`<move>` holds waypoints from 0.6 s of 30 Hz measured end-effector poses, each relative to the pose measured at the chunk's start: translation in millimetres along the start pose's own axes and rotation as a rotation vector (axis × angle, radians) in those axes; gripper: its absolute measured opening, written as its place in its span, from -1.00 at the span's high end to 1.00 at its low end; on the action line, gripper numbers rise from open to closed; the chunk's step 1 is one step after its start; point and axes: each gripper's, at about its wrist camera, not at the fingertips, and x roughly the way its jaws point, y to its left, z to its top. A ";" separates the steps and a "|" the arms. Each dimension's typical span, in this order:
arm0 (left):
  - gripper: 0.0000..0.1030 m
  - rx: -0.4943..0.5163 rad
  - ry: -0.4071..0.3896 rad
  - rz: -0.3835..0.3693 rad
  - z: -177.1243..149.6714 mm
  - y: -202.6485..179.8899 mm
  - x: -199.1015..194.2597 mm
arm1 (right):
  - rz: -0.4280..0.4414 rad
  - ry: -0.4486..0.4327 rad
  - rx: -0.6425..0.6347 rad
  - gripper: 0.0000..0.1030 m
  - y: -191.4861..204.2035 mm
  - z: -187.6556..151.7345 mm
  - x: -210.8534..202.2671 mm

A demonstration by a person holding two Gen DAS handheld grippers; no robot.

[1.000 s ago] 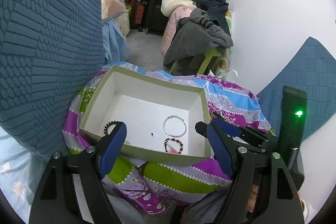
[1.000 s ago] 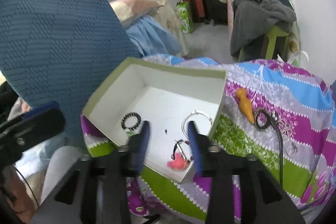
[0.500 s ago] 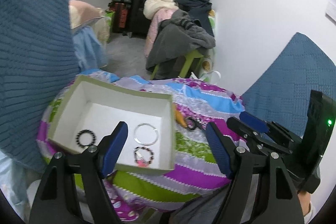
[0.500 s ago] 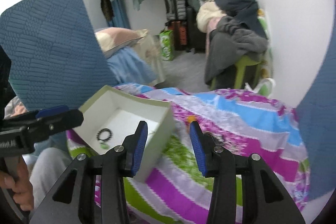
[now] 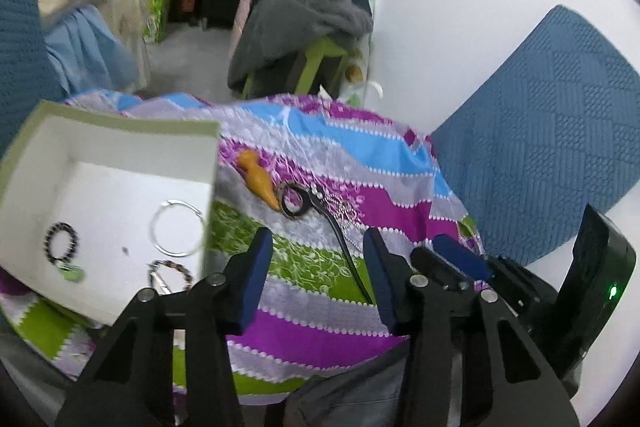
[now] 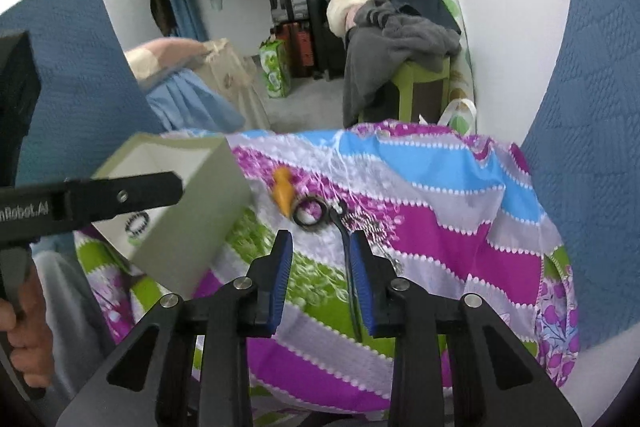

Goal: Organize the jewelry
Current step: 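Move the left tool to the black patterned bangle while the right tool approaches the black cord pendant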

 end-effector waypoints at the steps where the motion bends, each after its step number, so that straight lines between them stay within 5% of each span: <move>1: 0.09 -0.006 0.012 0.001 -0.5 -1.0 7.5 | 0.002 0.000 0.004 0.46 -4.0 -3.5 5.5; 9: 0.25 -0.034 0.079 0.028 0.6 -2.4 65.7 | 0.019 0.023 0.033 0.46 -27.8 -14.2 43.4; 18: 0.35 -0.103 0.128 0.073 3.5 14.1 121.8 | 0.137 0.111 0.050 0.56 -44.2 -12.5 101.1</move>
